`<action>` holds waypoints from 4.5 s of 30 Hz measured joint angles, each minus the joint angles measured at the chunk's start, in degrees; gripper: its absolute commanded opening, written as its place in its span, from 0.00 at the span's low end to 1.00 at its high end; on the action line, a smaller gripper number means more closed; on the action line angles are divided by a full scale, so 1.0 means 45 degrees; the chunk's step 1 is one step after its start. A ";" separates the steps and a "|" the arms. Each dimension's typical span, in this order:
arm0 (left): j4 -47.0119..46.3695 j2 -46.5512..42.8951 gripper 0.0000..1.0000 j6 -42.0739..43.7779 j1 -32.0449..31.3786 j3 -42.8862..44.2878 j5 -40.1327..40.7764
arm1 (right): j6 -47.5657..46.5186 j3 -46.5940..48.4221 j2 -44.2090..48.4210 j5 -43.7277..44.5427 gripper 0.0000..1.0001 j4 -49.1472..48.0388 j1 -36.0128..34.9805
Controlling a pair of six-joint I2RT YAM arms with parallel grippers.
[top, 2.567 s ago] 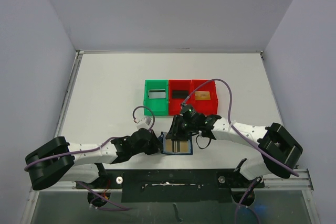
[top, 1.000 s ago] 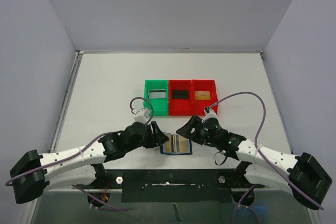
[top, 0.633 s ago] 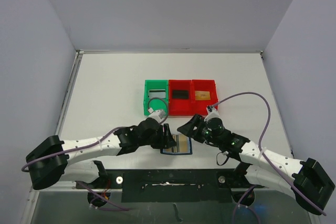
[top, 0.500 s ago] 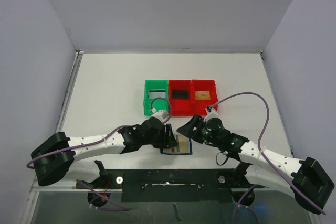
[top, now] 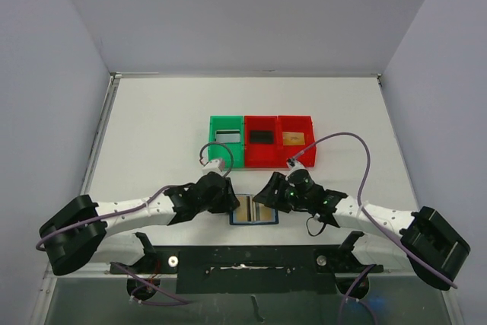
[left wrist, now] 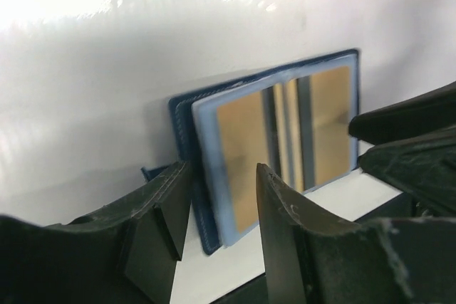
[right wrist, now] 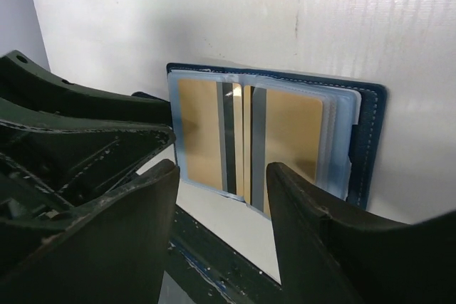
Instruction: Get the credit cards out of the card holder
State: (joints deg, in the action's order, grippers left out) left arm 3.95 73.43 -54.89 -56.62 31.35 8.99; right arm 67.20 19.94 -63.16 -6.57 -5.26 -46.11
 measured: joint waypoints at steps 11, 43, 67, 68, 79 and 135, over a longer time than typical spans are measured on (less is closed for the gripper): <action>-0.1141 -0.0840 0.38 -0.0209 0.0039 -0.1758 -0.0617 | -0.0505 0.1690 -0.2297 -0.0869 0.38 -0.0136 -0.0204; -0.1778 0.1515 0.04 -0.0223 0.0141 -0.0631 -0.1593 | -0.0865 0.3886 -0.4371 0.0170 0.32 0.3871 -0.0729; 0.1190 -0.1234 0.54 -0.0321 0.0010 -0.0219 -0.0452 | -0.1681 0.4915 -0.1690 0.2191 0.36 0.7354 -0.0330; 0.1360 -0.1617 0.54 -0.0330 0.0010 -0.0068 -0.0369 | -0.1749 0.4891 -0.1462 0.2157 0.35 0.7310 -0.0058; -0.1700 -0.0510 0.49 -0.0685 -0.0204 0.0593 -0.1987 | -0.1783 0.3259 -0.0461 0.0782 0.27 0.5775 0.0835; -0.5056 0.4891 0.00 -0.2501 -0.0748 0.1015 -0.2322 | -0.1073 0.1632 -0.1520 -0.0214 0.14 0.4177 0.0908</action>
State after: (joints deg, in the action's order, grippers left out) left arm -18.81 95.44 -66.15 -59.99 35.92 -1.45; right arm 62.37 27.29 -70.00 -7.53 13.54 -42.02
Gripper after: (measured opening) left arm 0.010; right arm 0.134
